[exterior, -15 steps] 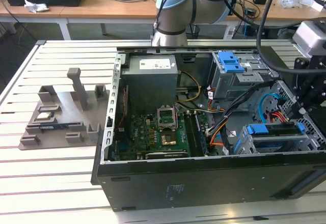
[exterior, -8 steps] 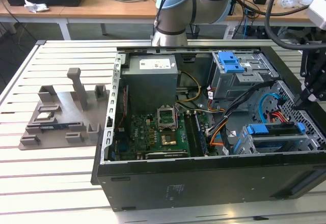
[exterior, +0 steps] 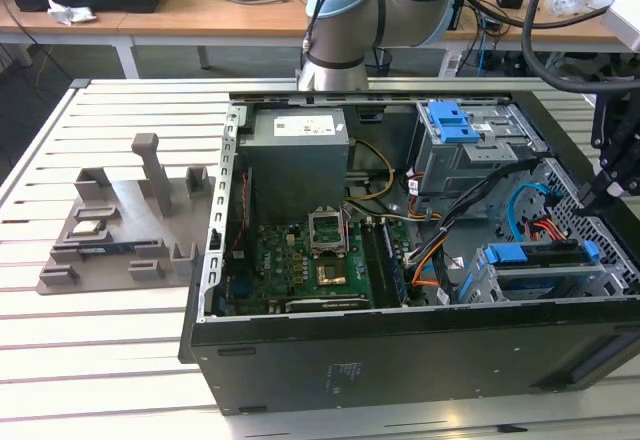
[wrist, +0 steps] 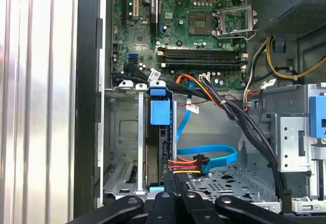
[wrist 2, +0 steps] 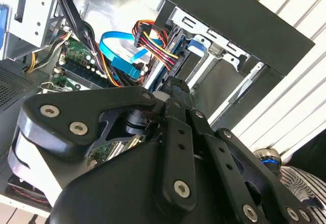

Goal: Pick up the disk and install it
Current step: 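Insert the second disk wire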

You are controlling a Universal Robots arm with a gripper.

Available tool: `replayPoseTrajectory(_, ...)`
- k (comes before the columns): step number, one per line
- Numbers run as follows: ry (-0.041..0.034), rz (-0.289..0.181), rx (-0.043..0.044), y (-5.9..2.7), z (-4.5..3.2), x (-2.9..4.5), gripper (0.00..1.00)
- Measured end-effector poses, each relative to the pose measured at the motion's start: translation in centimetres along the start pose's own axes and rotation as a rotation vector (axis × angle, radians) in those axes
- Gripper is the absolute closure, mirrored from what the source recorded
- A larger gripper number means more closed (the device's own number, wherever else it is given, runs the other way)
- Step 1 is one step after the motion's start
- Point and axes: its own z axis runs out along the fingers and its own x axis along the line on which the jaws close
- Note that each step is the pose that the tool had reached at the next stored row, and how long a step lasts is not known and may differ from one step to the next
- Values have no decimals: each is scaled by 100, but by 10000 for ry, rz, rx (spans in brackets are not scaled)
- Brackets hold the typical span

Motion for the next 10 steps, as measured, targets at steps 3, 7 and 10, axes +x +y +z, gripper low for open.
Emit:
replayPoseTrajectory(3,1,0,0,0,-2,0,89)
replayPoseTrajectory(7,4,0,0,0,-5,-2,64)
replayPoseTrajectory(10,4,0,0,76,73,-52,64)
